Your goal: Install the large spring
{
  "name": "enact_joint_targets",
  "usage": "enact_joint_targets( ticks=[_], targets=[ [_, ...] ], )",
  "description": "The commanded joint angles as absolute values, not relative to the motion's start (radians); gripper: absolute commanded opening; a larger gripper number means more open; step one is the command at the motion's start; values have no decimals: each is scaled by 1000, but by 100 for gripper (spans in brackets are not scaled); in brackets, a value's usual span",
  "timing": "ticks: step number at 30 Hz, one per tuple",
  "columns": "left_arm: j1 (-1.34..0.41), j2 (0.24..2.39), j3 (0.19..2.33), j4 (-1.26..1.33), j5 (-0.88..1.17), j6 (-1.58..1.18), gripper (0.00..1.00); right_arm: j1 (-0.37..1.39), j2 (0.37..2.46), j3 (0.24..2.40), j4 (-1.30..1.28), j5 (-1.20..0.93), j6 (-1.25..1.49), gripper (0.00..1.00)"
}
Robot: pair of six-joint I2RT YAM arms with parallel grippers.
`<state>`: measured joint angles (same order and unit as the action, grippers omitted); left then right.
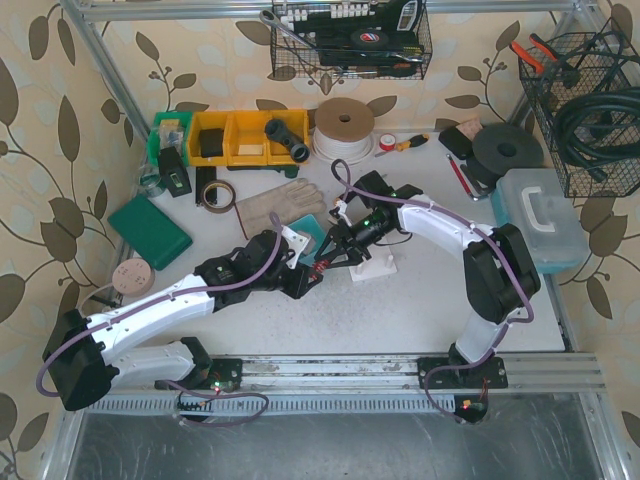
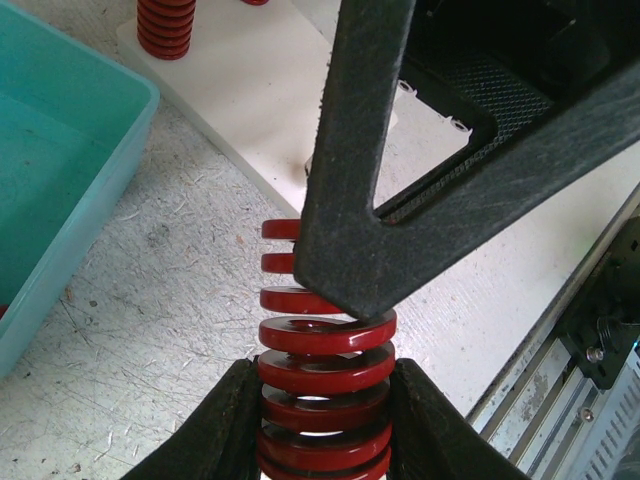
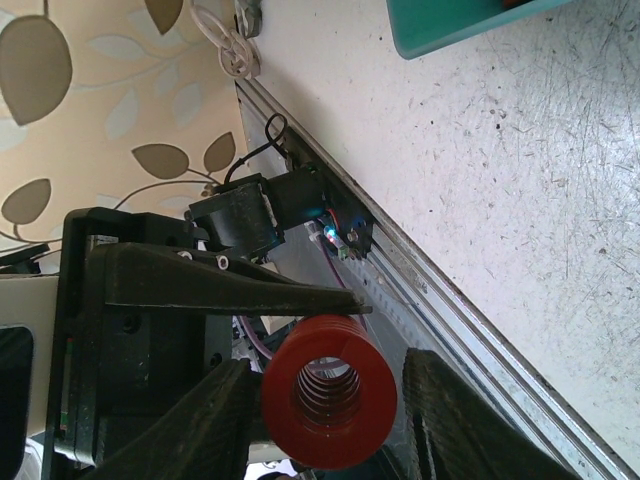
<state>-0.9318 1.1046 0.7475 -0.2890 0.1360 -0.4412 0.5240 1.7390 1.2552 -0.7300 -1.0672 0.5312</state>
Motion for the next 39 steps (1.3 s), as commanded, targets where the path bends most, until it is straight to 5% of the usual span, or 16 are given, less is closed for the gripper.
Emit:
enact_joint_targets(
  ticks=[1,4,9,13,14,16,19,25,39],
  targets=[
    [-942,1100,778,-256,132,-417,0,531,1749,1286,-725,-1092,530,43],
    [-942,1100,779,-257,133,-416,0,531,1750,1286,-722,-1089,532,39],
    [-942,1100,778,-258,130,-417,0,531,1753,1281,-707,-1095,538,12],
    [-942,1100,779,-262,127,-420,0,531,1751,1279,-704,-1091,535,0],
    [-942,1101,781,-265,127,-421,0,531,1750,1278,-702,-1089,534,0],
    [-942,1102,785,-277,121,-427,38,532,1745,1277,-699,-1077,532,0],
    [-942,1091,798,-308,93,-442,66,526,1731,1276,-693,-1044,526,0],
    [-942,1009,812,-371,62,-484,75,497,1668,1264,-692,-852,502,0],
    [-916,898,755,-443,-181,-546,79,486,1241,1070,-664,24,293,0]
  ],
)
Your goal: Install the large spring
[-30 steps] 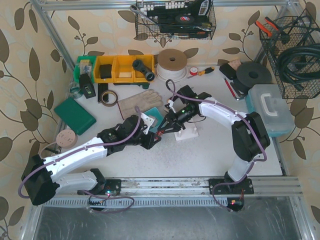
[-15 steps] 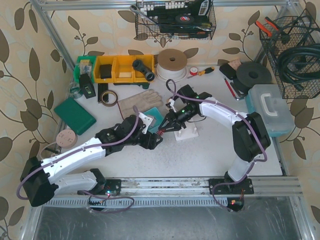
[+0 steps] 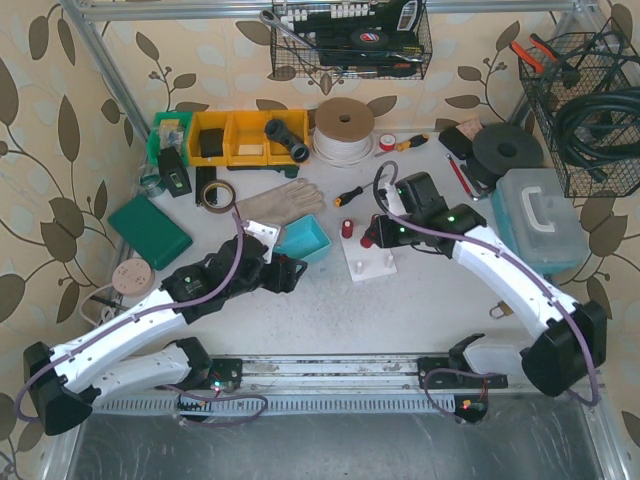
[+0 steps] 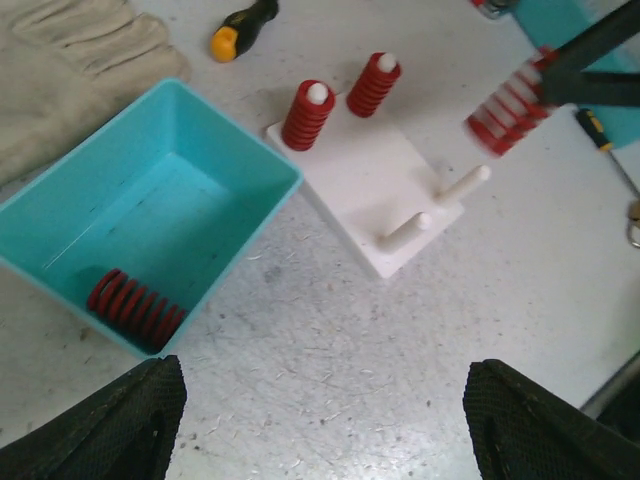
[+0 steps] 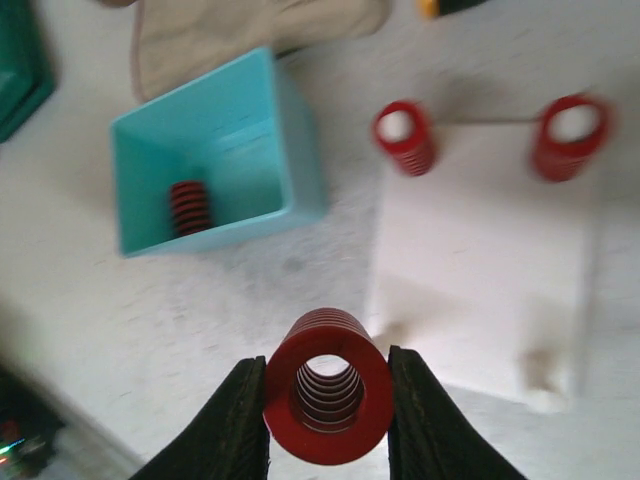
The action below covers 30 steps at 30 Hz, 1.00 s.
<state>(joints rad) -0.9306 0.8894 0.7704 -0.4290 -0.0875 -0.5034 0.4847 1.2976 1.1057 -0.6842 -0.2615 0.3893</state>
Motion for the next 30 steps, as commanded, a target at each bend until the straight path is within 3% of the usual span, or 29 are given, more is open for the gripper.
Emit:
enact_joint_targets(
  ticks=[1,9,30],
  targets=[
    [-900,903,748,-435,-178,-553,79,487,1233,1068,-670,53,272,0],
    [-692,977,729,-387,-56,-570,81,487,1287,1109,-808,189,201,0],
    [-637,1072,707,-349,-7,-617,81,554,1217,912,-601,207,279,0]
  ],
)
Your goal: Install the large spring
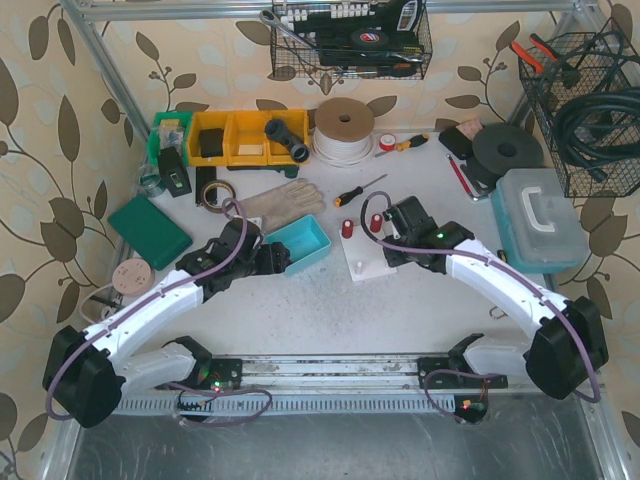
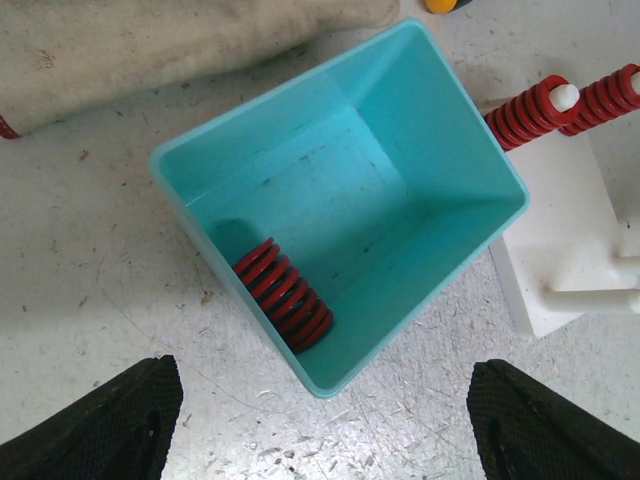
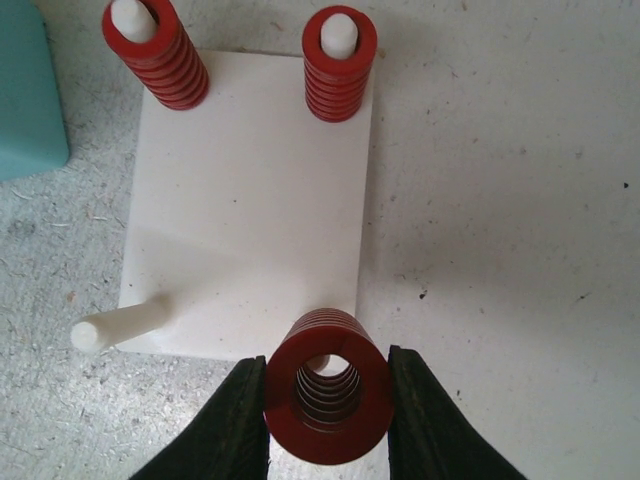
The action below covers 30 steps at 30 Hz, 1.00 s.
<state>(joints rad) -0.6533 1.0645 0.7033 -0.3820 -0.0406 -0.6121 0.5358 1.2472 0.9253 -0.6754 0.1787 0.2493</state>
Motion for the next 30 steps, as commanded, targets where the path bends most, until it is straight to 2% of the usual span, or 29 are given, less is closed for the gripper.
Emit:
enact_joint_targets(
  ticks=[1,30],
  targets=[
    [-636,1076,709,-348,-4,-617,81,557,1218,906,-596,206,280,0],
    [-627,1106,715,-335,17,-612,81,574,1203,866,-618,206,294,0]
  ],
)
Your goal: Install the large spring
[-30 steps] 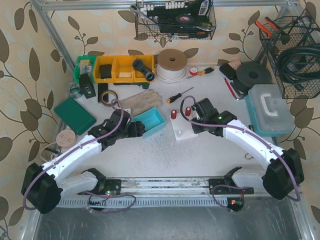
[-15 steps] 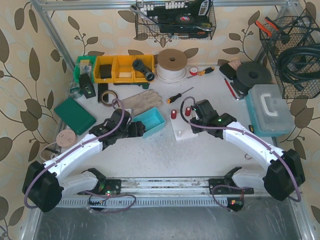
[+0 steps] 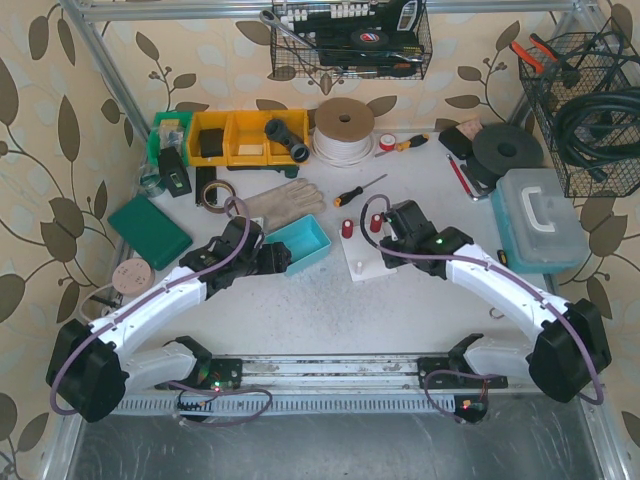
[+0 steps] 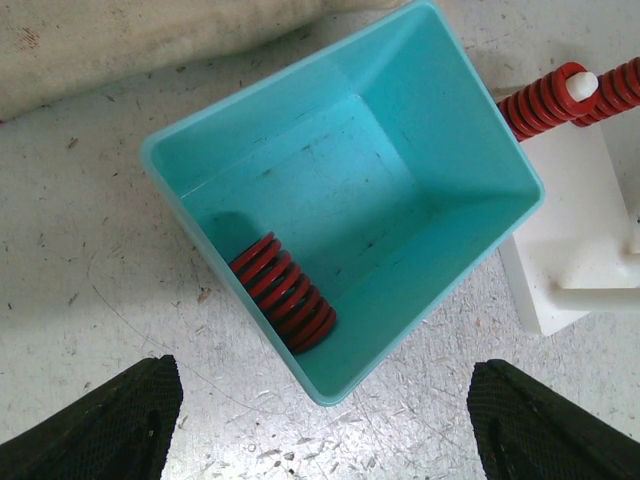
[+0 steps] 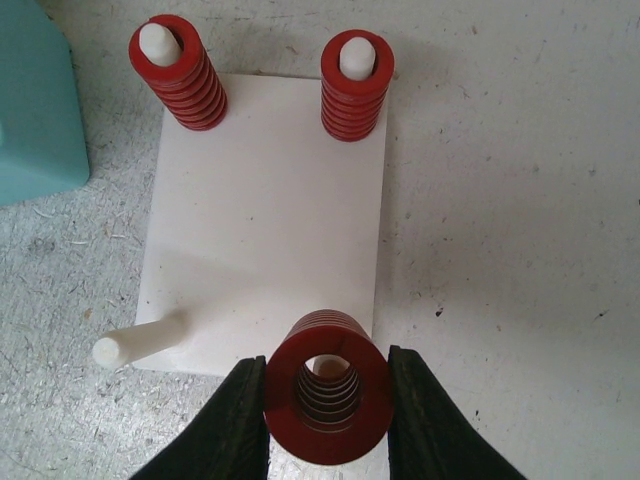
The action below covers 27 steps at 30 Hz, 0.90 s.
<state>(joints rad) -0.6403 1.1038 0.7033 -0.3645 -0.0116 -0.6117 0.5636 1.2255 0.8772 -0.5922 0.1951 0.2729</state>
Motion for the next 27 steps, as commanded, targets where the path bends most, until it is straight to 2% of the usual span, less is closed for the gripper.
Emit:
enact_joint_targets(
  ticks=[1,14,27],
  targets=[
    [-626,1105,714,-335,17,-612,81,576,1201,865,-621,209,296,0],
    [-622,1089,704,-330,18,-613,81,588,1209,789,-562,244,319,0],
    [-611,1054,676,-303,28,-616,79,586,1362,865,-531,181,323,0]
  ],
)
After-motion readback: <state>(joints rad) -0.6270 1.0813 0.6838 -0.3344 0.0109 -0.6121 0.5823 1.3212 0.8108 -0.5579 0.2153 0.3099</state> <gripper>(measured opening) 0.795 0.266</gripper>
